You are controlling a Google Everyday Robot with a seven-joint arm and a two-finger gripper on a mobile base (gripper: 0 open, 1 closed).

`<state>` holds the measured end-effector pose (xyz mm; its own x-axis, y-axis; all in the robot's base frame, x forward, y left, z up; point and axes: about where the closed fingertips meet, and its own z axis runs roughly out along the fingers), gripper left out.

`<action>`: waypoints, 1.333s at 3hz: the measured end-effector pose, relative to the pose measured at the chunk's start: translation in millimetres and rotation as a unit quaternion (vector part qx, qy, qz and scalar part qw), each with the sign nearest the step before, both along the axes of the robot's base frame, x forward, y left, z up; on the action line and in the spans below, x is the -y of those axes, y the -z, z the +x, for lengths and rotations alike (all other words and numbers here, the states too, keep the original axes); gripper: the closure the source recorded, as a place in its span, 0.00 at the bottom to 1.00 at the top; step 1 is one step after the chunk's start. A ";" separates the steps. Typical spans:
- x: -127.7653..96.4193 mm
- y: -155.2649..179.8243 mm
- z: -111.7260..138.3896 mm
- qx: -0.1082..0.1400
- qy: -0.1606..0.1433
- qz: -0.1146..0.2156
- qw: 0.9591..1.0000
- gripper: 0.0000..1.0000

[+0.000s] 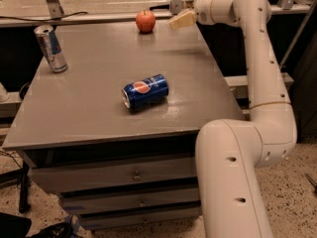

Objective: Pick apple

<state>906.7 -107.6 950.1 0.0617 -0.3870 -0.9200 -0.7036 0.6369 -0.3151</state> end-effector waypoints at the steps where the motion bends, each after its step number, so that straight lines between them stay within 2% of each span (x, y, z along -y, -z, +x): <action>1: 17.2 -31.1 -20.1 0.032 -0.011 -0.026 0.999 0.00; 2: 19.5 -52.6 -37.9 0.057 -0.029 -0.068 0.996 0.00; 3: 9.4 -59.9 -49.5 0.040 -0.033 -0.120 0.991 0.00; 4: -15.4 -51.2 -60.0 -0.004 -0.042 -0.186 0.982 0.00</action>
Offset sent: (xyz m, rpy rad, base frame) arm -0.0091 -0.0533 0.1091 -0.2396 -0.1775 0.1000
